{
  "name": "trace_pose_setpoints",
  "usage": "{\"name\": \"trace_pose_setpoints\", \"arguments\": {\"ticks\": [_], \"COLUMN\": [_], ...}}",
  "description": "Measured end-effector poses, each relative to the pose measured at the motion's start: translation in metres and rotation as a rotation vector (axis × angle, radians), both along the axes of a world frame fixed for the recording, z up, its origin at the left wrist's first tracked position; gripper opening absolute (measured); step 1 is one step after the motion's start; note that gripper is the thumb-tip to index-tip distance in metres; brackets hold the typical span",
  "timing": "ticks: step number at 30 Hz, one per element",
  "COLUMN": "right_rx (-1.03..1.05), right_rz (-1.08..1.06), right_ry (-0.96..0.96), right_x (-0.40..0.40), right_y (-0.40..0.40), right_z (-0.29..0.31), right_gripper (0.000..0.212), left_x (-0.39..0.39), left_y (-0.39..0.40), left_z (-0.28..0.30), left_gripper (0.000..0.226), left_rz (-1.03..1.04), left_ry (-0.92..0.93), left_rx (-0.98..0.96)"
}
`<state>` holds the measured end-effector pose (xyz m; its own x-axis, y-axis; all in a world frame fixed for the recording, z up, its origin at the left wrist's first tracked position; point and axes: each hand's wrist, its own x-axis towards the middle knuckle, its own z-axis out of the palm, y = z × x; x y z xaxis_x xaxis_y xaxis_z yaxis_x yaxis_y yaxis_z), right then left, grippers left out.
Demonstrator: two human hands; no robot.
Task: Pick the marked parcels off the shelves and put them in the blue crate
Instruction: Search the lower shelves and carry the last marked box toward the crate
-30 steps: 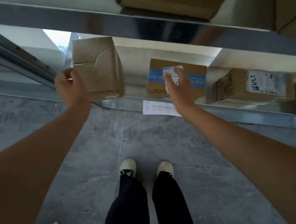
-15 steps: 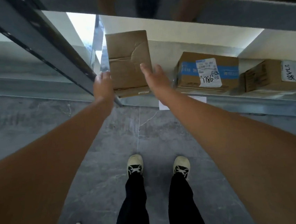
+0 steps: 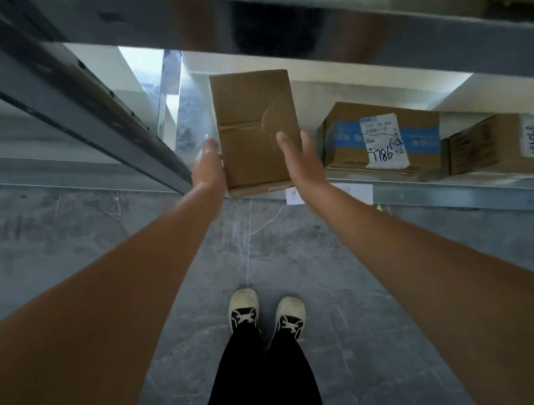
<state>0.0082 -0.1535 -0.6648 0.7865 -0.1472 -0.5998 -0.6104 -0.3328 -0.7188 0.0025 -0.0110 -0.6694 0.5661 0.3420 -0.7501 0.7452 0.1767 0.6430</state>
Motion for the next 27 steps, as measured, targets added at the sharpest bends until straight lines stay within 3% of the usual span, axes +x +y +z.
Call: {"name": "trace_pose_setpoints", "arguments": {"ticks": [4, 7, 10, 12, 14, 16, 20, 22, 24, 25, 27], "right_rx": [-0.012, -0.027, 0.000, 0.026, 0.062, 0.080, 0.112, 0.270, 0.398, 0.420, 0.375], "right_rz": [-0.028, -0.065, -0.109, -0.155, -0.201, -0.222, -0.184, -0.287, -0.331, -0.316, -0.269], "right_ry": [0.014, 0.002, -0.002, 0.009, 0.009, -0.036, -0.036, 0.083, 0.153, 0.160, 0.146], "right_x": [0.008, 0.012, 0.014, 0.015, 0.017, 0.018, 0.020, 0.024, 0.026, 0.026, 0.025], "right_y": [-0.014, -0.018, -0.018, -0.020, -0.024, -0.029, -0.026, -0.025, -0.030, -0.033, -0.034], "right_z": [-0.003, -0.003, -0.006, -0.008, -0.009, -0.009, -0.009, -0.011, -0.015, -0.016, -0.004], "right_gripper": [0.062, 0.055, 0.058, 0.062, 0.065, 0.062, 0.045, 0.060, 0.095, 0.103, 0.089], "left_x": [0.005, 0.010, 0.017, 0.023, 0.028, 0.027, 0.028, 0.029, 0.031, 0.032, 0.030], "left_y": [-0.007, -0.006, -0.007, -0.003, 0.000, 0.001, -0.005, -0.011, -0.013, -0.013, -0.011], "left_z": [0.004, 0.007, 0.014, 0.011, 0.008, 0.010, 0.016, 0.022, 0.024, 0.025, 0.022], "left_gripper": [0.048, 0.031, 0.023, 0.042, 0.076, 0.086, 0.049, 0.046, 0.042, 0.036, 0.026], "left_rz": [-0.030, -0.037, -0.059, -0.097, -0.137, -0.140, -0.119, -0.086, -0.070, -0.090, -0.165], "left_ry": [-0.034, -0.102, -0.091, -0.069, -0.028, 0.005, 0.020, 0.026, 0.015, 0.000, -0.025], "left_rx": [0.017, 0.049, -0.075, -0.122, -0.118, -0.133, -0.259, -0.311, -0.319, -0.286, -0.178]}}
